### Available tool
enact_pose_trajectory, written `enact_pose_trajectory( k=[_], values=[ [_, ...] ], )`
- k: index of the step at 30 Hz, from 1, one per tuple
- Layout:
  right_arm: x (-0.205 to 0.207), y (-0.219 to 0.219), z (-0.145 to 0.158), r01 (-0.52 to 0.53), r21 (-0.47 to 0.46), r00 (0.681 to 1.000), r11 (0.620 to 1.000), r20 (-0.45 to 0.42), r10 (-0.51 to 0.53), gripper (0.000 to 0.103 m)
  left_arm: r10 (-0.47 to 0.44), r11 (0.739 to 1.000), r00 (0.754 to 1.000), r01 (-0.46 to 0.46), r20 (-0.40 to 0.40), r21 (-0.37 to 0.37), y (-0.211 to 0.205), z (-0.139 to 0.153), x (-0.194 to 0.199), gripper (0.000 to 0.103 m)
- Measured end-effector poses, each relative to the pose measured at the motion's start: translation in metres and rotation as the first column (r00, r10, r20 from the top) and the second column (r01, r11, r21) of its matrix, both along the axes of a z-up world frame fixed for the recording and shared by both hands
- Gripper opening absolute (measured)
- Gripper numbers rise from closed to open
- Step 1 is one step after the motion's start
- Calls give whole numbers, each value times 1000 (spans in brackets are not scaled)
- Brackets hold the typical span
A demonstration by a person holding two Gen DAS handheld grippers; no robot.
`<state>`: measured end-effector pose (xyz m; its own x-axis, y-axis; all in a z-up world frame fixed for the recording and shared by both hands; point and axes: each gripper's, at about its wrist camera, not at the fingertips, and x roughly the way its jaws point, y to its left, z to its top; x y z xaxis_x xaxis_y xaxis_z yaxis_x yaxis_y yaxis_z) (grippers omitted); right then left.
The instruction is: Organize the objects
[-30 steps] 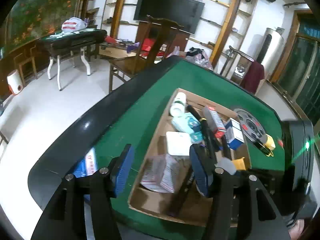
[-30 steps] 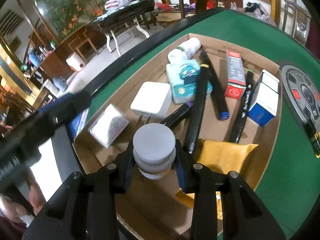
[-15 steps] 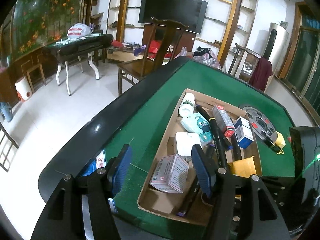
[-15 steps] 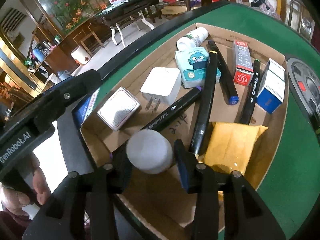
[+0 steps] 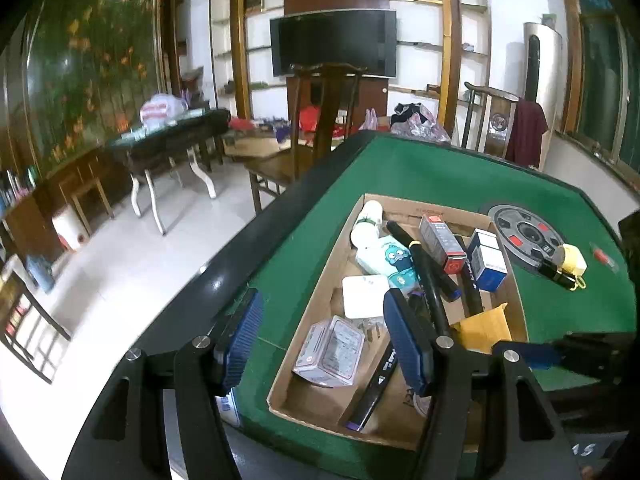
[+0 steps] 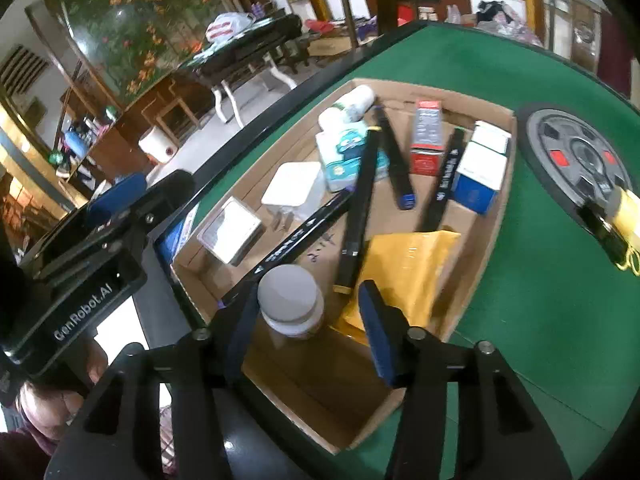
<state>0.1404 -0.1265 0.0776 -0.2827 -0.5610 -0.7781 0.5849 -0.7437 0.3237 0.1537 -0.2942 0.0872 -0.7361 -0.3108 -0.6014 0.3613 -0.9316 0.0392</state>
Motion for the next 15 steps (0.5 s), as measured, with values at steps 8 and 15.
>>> enact_pose_trajectory(
  k=[8, 15],
  values=[
    [0, 24, 7, 47, -30, 999, 998, -7, -47, 53, 3, 997, 1000, -3, -1, -77, 23, 7, 1, 60],
    [2, 39, 7, 70, -48, 997, 996, -12, -71, 53, 0, 995, 1000, 1, 7, -100, 36, 9, 1, 60]
  ],
)
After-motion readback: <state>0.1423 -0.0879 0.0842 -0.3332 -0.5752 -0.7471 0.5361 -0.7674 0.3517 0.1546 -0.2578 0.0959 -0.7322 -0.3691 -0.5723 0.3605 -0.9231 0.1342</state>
